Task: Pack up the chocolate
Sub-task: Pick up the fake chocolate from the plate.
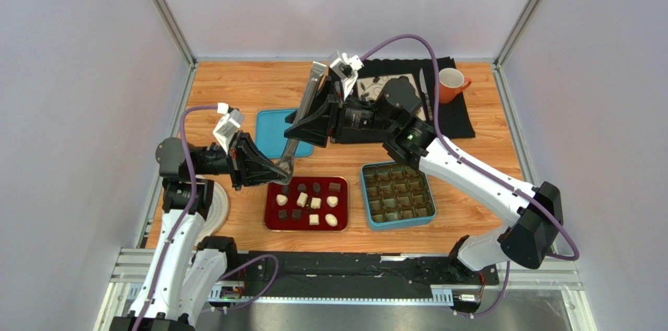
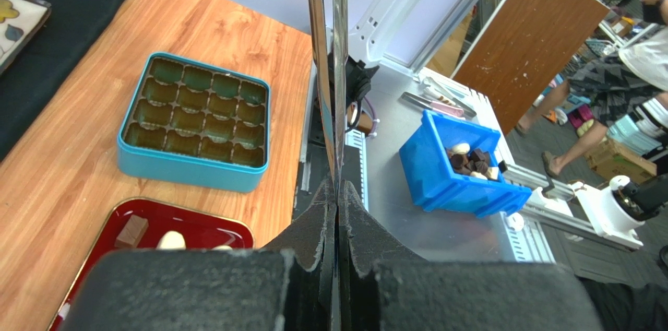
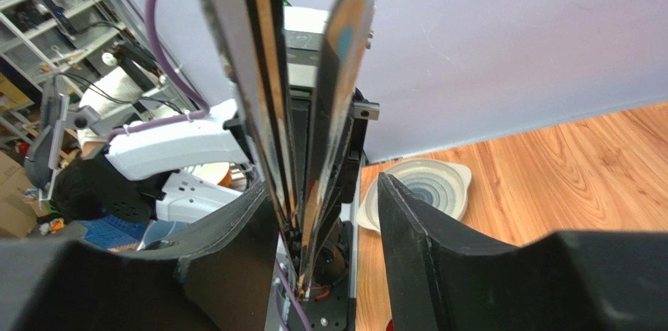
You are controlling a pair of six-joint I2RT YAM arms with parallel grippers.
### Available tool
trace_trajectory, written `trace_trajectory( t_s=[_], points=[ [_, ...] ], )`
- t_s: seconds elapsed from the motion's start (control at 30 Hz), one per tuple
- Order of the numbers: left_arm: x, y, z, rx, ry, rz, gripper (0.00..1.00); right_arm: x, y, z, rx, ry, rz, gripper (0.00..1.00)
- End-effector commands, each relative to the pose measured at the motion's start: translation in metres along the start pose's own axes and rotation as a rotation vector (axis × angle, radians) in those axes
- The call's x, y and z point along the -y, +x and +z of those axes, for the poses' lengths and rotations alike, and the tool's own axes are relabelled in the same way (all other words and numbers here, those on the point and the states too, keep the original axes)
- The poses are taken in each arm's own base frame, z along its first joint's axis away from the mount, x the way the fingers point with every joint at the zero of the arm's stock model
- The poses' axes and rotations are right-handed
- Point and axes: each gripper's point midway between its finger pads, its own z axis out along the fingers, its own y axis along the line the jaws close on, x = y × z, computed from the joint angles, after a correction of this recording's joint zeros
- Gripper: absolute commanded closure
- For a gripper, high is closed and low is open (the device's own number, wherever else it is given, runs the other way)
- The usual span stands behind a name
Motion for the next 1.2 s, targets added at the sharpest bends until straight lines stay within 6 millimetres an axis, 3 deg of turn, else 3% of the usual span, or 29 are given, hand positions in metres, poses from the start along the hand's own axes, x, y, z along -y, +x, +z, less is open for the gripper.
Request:
trace_trajectory(
  t_s=[0.0, 0.3, 0.7, 1.17],
  points=[
    [0.038, 0.024, -0.014, -0.198, 0.182, 0.091, 1.00, -0.023, -0.025, -0.008, 0.076, -0.088, -0.045, 0.47],
    [0.038, 0.025, -0.014, -0.198, 0.182, 0.088, 1.00, -0.025, -0.032, -0.013, 0.090, -0.076, -0.038, 0.45],
    [0.029, 0.028, -0.014, -0.205, 0.167, 0.068, 1.00, -0.007, -0.040, -0.001, 0.150, -0.014, 0.012, 0.47],
    [0.029, 0.032, -0.014, -0.206, 0.166, 0.065, 1.00, -0.005, -0.042, 0.016, 0.152, -0.009, -0.004, 0.61]
  ],
)
